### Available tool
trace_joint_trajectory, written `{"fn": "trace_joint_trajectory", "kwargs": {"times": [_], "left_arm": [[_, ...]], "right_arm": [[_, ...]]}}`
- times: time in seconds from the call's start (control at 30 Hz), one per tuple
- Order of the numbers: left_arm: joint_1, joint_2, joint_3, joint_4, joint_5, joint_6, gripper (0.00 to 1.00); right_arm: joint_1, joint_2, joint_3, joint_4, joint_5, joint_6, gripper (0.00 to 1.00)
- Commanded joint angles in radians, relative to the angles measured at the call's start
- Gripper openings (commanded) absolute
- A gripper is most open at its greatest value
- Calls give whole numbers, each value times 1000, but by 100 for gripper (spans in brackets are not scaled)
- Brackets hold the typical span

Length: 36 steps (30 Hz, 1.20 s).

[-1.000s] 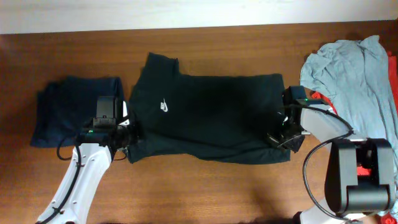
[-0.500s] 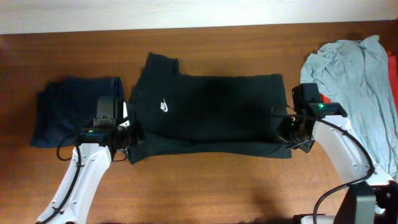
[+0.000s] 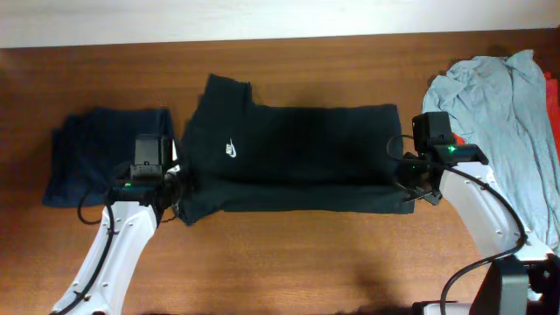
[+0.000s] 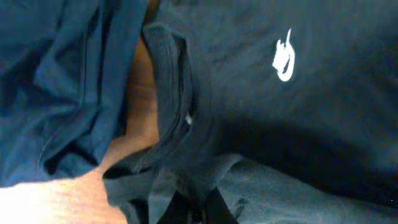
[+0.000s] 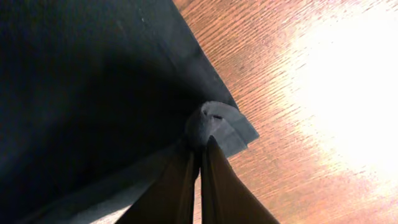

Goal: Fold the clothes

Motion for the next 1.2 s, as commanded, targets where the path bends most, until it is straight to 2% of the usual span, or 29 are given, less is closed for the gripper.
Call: {"fn": "trace_joint_trajectory", "kwargs": {"times": [0.0,0.27,0.33,0.4,0.43,0.5,0.53,0.67,0.8,0.9,1.0,1.03,1.1,1.13,1.17], "left_arm": [[0,3,15,33,-21,16,3],[0,3,15,48,-21,16,7],[0,3,15,48,-21,16,13],[0,3,15,48,-21,16,24],[0,3,15,48,-22,16,32],[0,3,15,48,-23,16,56],[0,3,15,47,-32,17,58],[0,-2,15,36,-55,77,59],[0,-46,18,-10,-45,77,59],[-1,-86,18,-15,64,200,57],[-10,-105,18,-17,175,368,46],[-17,-105,18,-18,191,401,42],[-37,-100,18,-19,194,438,34],[-64,-90,18,-32,193,469,24],[-81,-82,18,-42,193,484,21]], "right_arm": [[1,15,5,7,34,13,4],[1,42,5,62,23,13,4],[2,45,5,75,18,13,7],[2,45,5,93,19,11,24],[1,45,5,106,19,11,29],[0,45,6,129,19,4,32],[0,45,6,134,20,5,33],[0,42,6,119,19,0,36],[0,31,6,54,13,-48,39],[0,29,6,18,-60,-118,39],[1,29,6,-1,-142,-175,37],[2,29,6,-5,-169,-190,32],[2,29,6,-7,-225,-215,15],[2,29,6,-8,-277,-240,4],[2,29,6,-9,-311,-255,4]]}}
